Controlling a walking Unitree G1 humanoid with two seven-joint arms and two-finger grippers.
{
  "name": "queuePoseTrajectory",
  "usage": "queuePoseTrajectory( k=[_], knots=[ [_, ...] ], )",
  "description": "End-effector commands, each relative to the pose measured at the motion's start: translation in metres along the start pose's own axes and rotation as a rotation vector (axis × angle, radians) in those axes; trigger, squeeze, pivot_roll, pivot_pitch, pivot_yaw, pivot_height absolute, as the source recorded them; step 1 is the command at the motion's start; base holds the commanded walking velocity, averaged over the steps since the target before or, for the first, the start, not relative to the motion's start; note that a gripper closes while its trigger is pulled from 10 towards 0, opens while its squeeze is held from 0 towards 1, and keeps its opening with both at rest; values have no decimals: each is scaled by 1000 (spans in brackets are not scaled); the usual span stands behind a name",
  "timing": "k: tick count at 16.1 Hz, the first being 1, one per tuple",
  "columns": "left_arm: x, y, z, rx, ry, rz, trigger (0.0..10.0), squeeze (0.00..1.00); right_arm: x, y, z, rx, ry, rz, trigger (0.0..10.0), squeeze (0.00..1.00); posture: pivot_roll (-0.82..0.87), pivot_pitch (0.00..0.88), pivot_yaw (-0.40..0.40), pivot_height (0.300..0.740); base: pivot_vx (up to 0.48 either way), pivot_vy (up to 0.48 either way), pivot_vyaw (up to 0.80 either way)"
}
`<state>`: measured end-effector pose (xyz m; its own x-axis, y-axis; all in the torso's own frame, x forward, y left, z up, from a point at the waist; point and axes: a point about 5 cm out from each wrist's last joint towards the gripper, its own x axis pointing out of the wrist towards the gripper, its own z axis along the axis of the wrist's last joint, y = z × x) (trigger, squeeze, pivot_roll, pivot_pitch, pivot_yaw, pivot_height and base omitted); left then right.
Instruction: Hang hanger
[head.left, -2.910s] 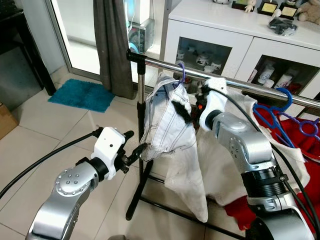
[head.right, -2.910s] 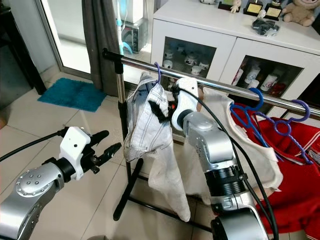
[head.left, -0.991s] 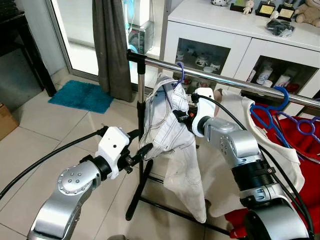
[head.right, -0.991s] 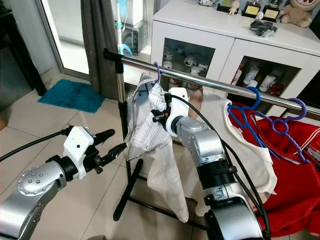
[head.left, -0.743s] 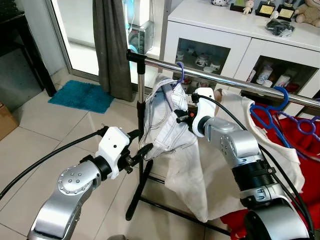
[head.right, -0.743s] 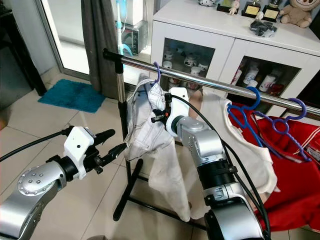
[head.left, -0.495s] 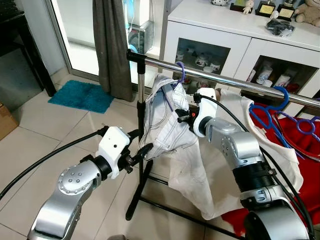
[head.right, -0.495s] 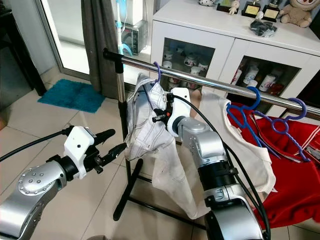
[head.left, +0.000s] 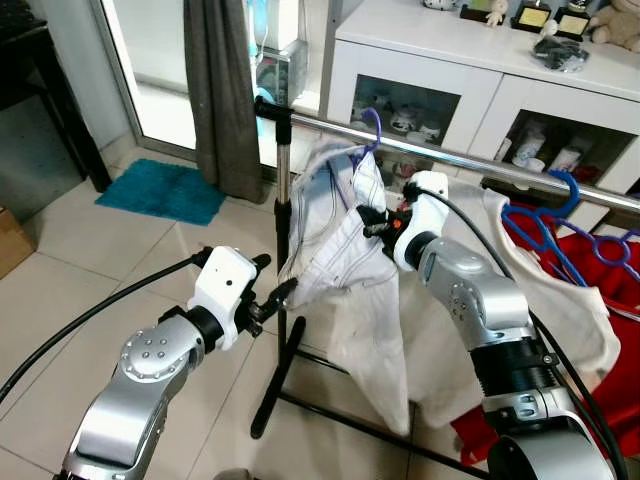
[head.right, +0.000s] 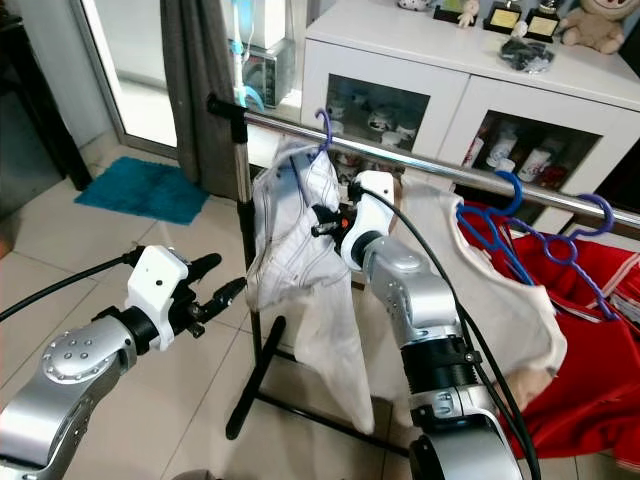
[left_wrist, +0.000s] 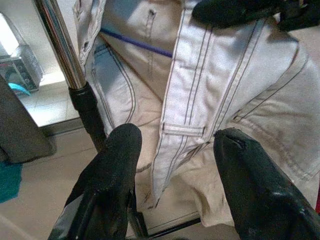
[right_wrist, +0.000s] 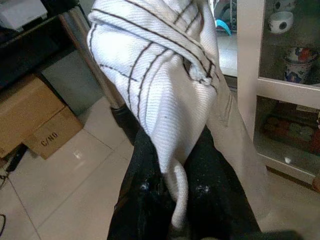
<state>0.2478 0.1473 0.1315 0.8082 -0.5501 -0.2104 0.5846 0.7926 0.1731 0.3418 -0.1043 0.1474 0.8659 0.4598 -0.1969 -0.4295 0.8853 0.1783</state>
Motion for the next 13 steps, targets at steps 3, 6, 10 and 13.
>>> queuePoseTrajectory(
  k=[3,6,10,13],
  knots=[
    [6,2,3,22,-14,36,10000,0,-20,-3,40,-41,-235,21,0,0,74,0,-74,740,0,0,0],
    [12,-1,3,2,-24,75,10000,0,-36,-6,26,-128,-178,61,0,0,60,0,-75,740,0,0,0],
    [15,-1,-3,-57,-16,151,10000,0,-54,-20,-8,-250,-47,-19,0,0,50,0,-76,740,0,0,0],
    [16,-1,-3,-62,-13,162,10000,0,-61,-24,-19,-232,-31,-73,0,0,50,0,-76,740,0,0,0]
  ],
)
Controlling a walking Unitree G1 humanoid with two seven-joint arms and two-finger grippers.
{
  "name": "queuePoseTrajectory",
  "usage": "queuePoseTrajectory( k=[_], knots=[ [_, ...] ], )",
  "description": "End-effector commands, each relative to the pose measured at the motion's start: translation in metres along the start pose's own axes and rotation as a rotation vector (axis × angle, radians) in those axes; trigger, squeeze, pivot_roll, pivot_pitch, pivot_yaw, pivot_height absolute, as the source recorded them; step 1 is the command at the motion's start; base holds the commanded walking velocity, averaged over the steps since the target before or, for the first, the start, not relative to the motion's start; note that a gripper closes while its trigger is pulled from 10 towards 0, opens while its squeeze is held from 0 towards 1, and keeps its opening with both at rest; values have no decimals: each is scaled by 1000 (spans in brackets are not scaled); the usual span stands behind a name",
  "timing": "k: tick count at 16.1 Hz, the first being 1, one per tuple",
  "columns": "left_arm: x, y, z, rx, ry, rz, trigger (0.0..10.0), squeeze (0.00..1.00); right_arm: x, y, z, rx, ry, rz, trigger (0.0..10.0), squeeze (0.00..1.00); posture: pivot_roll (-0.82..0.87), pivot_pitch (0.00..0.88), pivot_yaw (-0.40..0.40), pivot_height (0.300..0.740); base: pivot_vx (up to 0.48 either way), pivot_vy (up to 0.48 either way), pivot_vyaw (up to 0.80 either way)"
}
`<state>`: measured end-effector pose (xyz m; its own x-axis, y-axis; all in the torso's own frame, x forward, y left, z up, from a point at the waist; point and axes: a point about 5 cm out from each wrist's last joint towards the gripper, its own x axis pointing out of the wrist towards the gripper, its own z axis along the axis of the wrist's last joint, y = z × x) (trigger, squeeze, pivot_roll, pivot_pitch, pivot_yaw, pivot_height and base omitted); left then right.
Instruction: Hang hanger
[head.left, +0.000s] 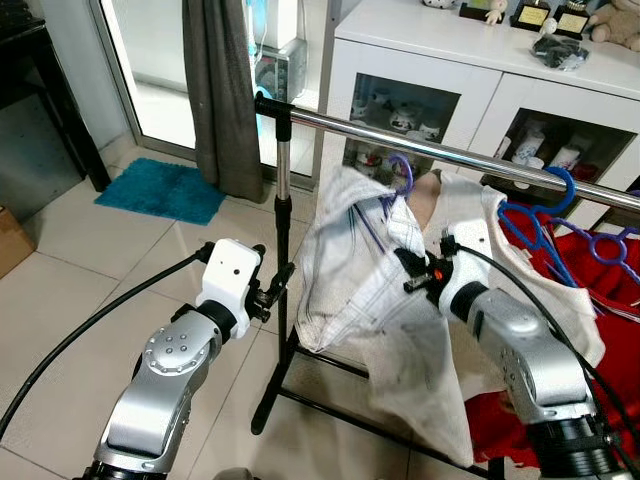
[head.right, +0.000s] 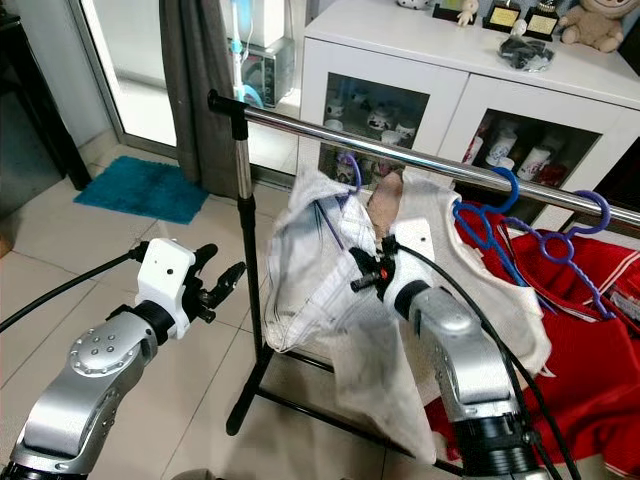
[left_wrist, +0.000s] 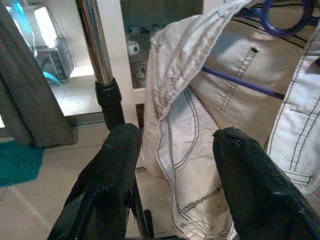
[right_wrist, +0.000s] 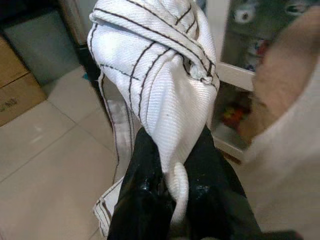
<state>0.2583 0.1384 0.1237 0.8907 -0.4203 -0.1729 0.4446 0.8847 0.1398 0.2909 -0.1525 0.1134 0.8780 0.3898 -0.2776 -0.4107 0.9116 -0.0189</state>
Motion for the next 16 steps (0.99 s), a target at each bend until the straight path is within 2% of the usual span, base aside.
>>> queuePoseTrajectory(
  k=[1,3,7,16],
  knots=[
    [1,1,1,5,0,5,10000,0,-4,-2,21,-35,-108,-32,0,0,50,0,-76,740,0,0,0],
    [2,1,1,7,2,10,10000,0,-5,-2,12,0,-101,-66,0,0,49,0,-83,740,0,0,0],
    [4,1,1,7,0,13,10000,0,-7,-2,14,30,-117,-67,0,0,48,0,-83,740,0,0,0],
    [7,0,3,9,-3,7,10000,0,-5,-4,17,27,-126,-73,0,0,40,0,-83,740,-278,0,0]
  ],
)
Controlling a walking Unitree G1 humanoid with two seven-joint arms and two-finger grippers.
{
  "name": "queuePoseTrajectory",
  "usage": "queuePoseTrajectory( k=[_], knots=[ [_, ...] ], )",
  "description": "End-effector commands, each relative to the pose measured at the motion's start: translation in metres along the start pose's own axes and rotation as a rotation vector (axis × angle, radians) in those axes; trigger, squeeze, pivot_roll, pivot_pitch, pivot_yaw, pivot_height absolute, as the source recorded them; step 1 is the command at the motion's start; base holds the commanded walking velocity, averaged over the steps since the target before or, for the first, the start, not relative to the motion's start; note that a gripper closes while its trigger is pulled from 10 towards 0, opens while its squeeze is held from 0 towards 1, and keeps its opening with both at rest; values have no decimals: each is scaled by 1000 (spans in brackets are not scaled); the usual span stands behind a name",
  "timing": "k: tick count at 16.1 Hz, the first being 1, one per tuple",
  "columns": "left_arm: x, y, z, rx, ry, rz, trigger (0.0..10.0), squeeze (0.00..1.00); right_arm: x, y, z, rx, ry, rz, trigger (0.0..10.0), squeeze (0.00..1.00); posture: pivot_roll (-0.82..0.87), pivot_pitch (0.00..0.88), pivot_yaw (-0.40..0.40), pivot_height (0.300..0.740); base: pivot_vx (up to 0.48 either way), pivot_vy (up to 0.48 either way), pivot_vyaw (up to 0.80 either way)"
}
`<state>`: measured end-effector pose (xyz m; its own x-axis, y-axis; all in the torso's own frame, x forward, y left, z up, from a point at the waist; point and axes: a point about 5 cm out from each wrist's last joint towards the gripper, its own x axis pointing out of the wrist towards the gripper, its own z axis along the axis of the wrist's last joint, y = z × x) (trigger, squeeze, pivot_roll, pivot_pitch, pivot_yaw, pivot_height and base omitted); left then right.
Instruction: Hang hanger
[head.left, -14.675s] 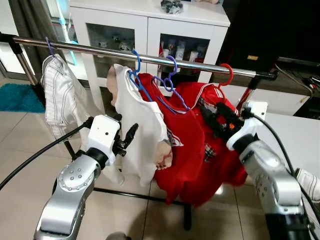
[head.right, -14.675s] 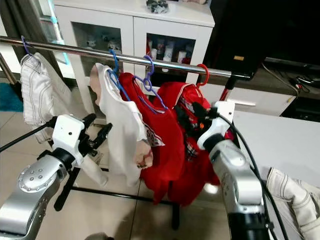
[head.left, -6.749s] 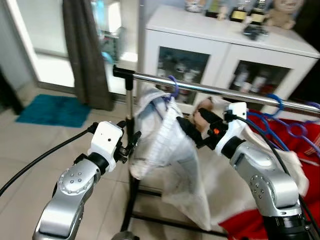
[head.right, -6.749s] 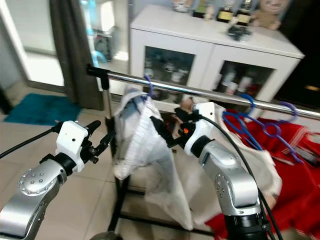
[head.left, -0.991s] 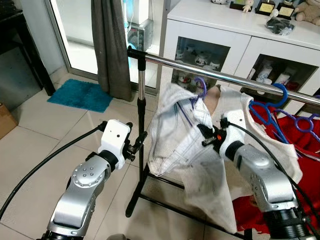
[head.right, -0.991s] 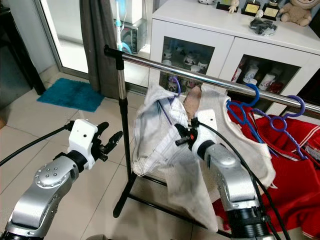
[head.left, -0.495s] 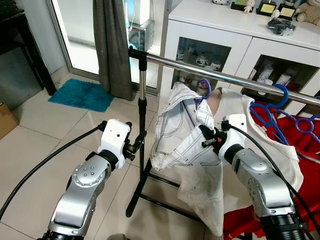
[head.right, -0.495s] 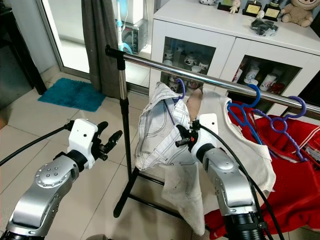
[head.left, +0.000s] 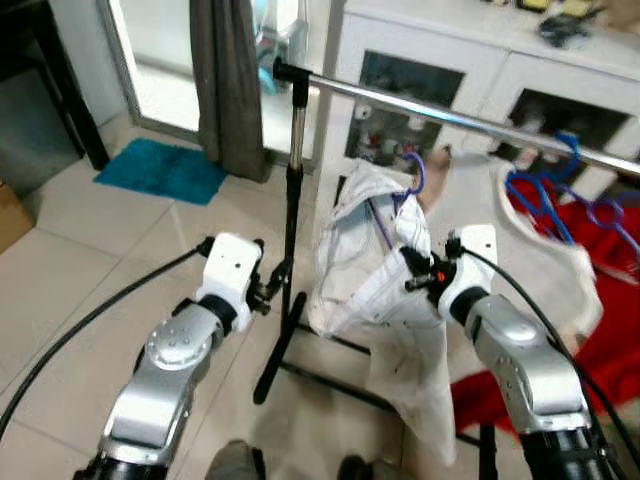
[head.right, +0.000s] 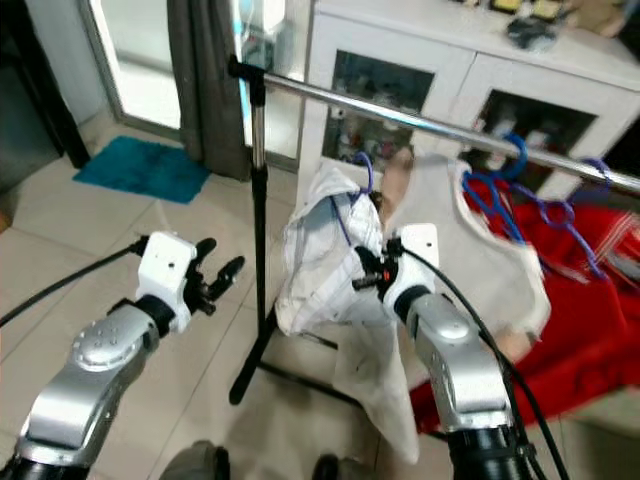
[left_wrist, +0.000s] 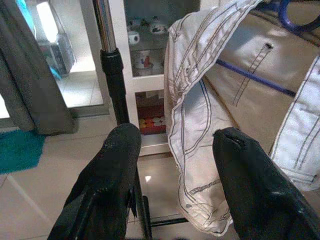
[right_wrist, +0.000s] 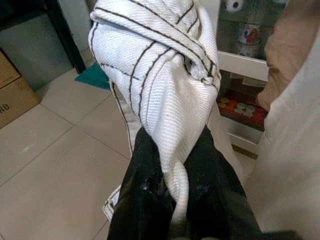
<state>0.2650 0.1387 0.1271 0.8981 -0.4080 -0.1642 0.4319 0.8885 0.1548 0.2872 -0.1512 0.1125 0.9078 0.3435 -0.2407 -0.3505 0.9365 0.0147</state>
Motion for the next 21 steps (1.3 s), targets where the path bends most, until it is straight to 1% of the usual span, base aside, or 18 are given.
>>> queuePoseTrajectory(
  k=[1,7,8,10,11,12,14,15,16,17,18,19,20,21],
  knots=[
    [1,-4,-1,-4,3,-9,10000,0,-2,-6,19,-20,-89,-16,0,0,40,0,-83,740,-285,0,0],
    [3,-5,-1,-6,1,-16,10000,0,-3,-7,21,-25,-93,-16,0,0,36,0,-82,740,-281,0,0],
    [2,-5,-2,-5,11,-18,10000,0,-3,-8,21,-26,-95,-14,0,0,37,0,-82,740,0,0,0],
    [0,-6,-3,-31,16,-51,10000,0,-3,-8,23,-28,-102,8,0,0,37,0,-82,740,0,0,0],
    [0,-5,-2,-27,7,-54,10000,859,-3,-9,24,-29,-106,23,0,0,40,0,-80,740,0,0,0],
    [1,4,1,26,-19,-51,10000,1000,-4,-9,30,-35,-125,89,0,0,42,0,-78,740,0,0,0],
    [5,18,-1,114,22,-36,10000,1000,-5,-9,38,-29,-156,150,0,0,41,0,-73,740,0,0,0],
    [9,27,-1,193,42,-32,10000,1000,-6,-9,43,-36,-173,185,0,0,41,0,-70,740,0,0,0],
    [10,31,-1,235,52,-33,10000,984,-6,-9,45,-36,-181,204,0,0,42,0,-71,740,0,0,0],
    [12,34,-1,263,61,-32,10000,886,-6,-9,47,-36,-186,223,0,0,43,0,-72,740,0,0,0],
    [17,42,-1,288,58,-27,10000,59,-8,-6,50,-39,-197,279,0,0,44,0,-73,740,0,0,0],
    [19,44,0,283,50,-29,10000,0,-8,-5,51,-38,-201,299,0,0,44,0,-74,740,0,0,0],
    [23,45,1,292,39,-41,10000,0,-10,-3,53,-33,-211,333,0,0,43,0,-73,740,0,0,0],
    [28,43,2,273,18,-73,10000,0,-11,-1,56,-28,-223,362,0,0,41,0,-72,740,0,0,0]
  ],
)
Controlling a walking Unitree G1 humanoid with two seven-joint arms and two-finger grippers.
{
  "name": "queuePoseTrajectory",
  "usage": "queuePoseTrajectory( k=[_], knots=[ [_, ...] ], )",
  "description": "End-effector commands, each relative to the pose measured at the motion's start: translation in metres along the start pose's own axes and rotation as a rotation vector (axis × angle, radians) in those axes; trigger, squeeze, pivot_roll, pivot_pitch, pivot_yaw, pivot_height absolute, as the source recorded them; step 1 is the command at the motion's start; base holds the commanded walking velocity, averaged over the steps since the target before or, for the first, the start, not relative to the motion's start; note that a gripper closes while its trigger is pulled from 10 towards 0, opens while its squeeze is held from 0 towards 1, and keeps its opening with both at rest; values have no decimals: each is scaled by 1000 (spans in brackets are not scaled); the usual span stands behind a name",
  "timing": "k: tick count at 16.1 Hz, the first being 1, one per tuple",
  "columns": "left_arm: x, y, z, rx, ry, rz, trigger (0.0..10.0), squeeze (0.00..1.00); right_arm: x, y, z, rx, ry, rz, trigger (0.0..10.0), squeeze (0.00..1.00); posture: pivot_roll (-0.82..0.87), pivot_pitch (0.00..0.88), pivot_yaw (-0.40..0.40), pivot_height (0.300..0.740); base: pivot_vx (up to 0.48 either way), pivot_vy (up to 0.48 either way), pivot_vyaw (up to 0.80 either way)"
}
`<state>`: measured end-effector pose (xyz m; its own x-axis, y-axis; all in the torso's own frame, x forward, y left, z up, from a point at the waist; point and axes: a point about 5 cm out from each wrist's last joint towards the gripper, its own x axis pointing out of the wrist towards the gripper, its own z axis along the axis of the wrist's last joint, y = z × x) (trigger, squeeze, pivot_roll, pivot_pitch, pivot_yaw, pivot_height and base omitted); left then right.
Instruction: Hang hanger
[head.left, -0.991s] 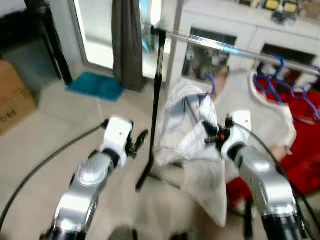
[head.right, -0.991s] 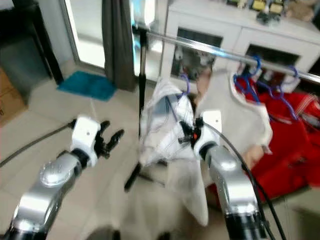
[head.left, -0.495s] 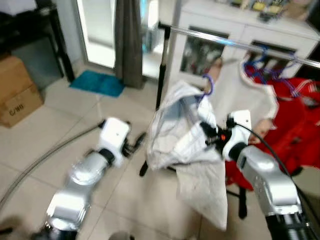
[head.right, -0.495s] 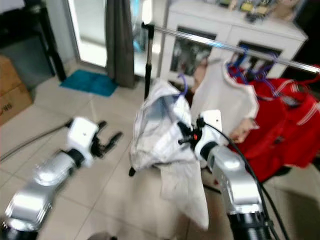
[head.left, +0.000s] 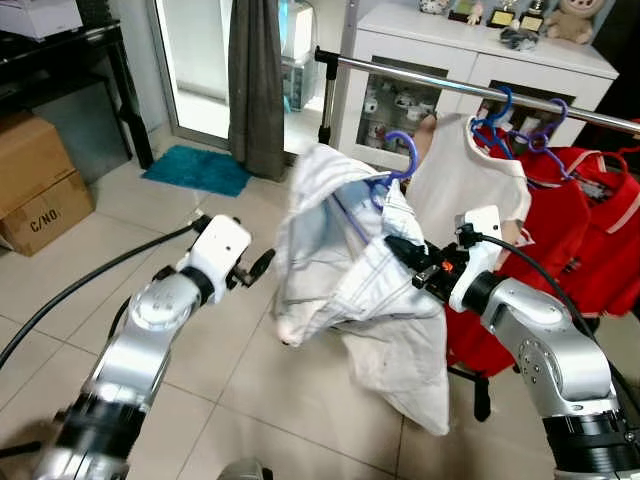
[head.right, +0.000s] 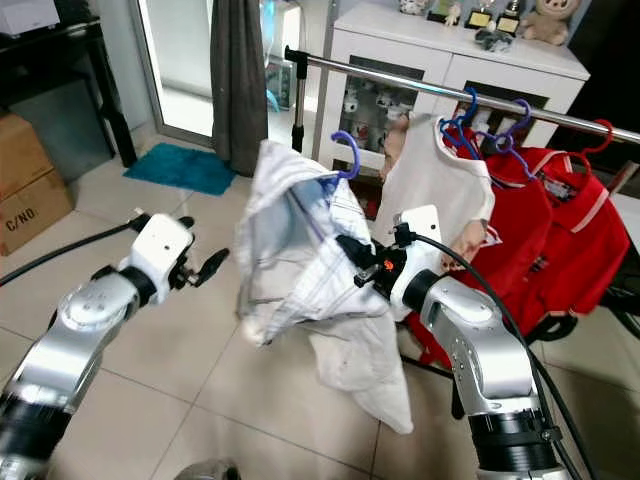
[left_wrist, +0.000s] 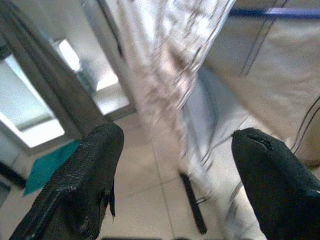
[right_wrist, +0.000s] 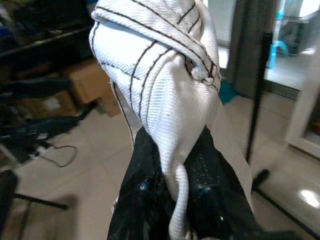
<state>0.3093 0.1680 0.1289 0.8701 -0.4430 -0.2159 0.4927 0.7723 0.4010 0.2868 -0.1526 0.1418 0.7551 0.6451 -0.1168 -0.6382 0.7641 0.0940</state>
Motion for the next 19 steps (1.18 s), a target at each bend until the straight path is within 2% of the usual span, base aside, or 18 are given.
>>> queuePoseTrajectory(
  k=[1,5,6,8,19],
  knots=[
    [6,-3,5,3,-36,-28,10000,0,0,3,29,-63,-114,45,0,0,40,0,-72,740,0,0,0],
    [25,-1,7,48,-75,-31,10000,0,0,8,30,-56,-131,95,0,0,32,0,-68,740,0,0,0],
    [29,1,9,50,-86,-32,5137,0,-1,10,31,-53,-137,110,0,0,29,0,-66,740,0,0,0],
    [31,3,9,63,-90,-28,0,0,-4,10,32,-52,-140,119,0,0,28,0,-66,740,0,0,0],
    [33,10,1,41,-93,5,0,0,-5,8,33,-44,-154,140,0,0,29,0,-67,740,0,0,0]
  ],
)
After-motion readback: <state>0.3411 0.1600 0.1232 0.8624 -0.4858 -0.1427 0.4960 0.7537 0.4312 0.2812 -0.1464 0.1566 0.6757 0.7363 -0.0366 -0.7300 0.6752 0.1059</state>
